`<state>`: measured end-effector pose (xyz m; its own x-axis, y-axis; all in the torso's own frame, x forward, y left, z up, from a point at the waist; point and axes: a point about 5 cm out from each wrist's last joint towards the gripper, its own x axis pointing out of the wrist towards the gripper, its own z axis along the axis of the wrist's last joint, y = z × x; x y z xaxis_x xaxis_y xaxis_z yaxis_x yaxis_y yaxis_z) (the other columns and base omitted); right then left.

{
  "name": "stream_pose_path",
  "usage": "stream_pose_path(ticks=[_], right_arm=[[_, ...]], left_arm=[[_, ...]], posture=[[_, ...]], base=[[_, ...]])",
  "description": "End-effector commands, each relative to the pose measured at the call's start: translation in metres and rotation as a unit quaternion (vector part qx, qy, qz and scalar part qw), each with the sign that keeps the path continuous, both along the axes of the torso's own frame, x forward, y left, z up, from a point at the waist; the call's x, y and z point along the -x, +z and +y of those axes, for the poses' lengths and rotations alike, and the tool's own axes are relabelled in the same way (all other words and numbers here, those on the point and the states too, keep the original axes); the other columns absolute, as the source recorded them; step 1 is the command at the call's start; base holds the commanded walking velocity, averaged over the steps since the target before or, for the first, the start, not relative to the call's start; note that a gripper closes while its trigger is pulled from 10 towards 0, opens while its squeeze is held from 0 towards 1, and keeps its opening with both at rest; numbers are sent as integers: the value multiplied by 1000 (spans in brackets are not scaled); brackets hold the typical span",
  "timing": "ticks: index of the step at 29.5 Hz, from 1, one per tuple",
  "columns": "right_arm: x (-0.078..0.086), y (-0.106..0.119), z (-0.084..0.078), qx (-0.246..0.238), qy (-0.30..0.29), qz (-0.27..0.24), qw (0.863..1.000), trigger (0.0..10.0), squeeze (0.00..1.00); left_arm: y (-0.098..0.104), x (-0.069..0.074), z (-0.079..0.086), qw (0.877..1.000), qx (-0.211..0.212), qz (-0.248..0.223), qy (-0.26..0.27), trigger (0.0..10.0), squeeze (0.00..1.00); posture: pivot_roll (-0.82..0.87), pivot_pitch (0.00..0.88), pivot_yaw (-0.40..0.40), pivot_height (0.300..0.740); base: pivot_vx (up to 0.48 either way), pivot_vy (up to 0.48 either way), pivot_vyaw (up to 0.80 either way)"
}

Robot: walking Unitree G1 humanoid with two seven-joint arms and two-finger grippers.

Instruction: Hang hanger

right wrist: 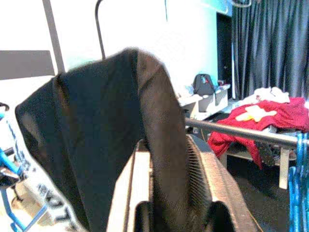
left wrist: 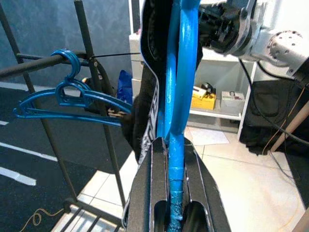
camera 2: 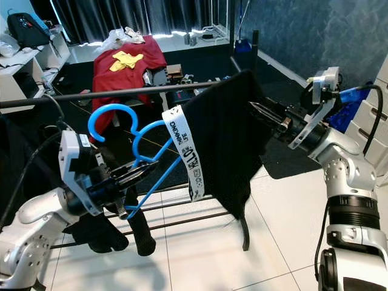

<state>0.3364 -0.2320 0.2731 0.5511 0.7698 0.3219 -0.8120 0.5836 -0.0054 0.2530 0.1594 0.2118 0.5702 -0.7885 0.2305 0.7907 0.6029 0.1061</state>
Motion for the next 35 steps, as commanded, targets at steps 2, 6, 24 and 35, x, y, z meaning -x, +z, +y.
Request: stream_pose_path(ticks=[2,6,24,35], right_arm=[[1,0,0,-9,1,-1,1000,0,0],[0,5,-4,-30,-14,-7,999,0,0],[-27,-19,-34,14,-227,85,970,0,0],[15,-141,47,117,-194,201,953,10000,0]], left_arm=[[0,1,7,1000,-7,2,10,0,0],[-9,-1,19,999,-25,17,37,0,0],[-77,9,81,949,-210,145,185,3961,0],[-126,52,70,834,-63,254,485,10000,0]], posture=[[-114,23,28,740],[-114,28,29,740],[-105,41,23,740],[-65,99,19,740]], base=[[0,0,0],[0,0,0],[0,0,0],[0,0,212]])
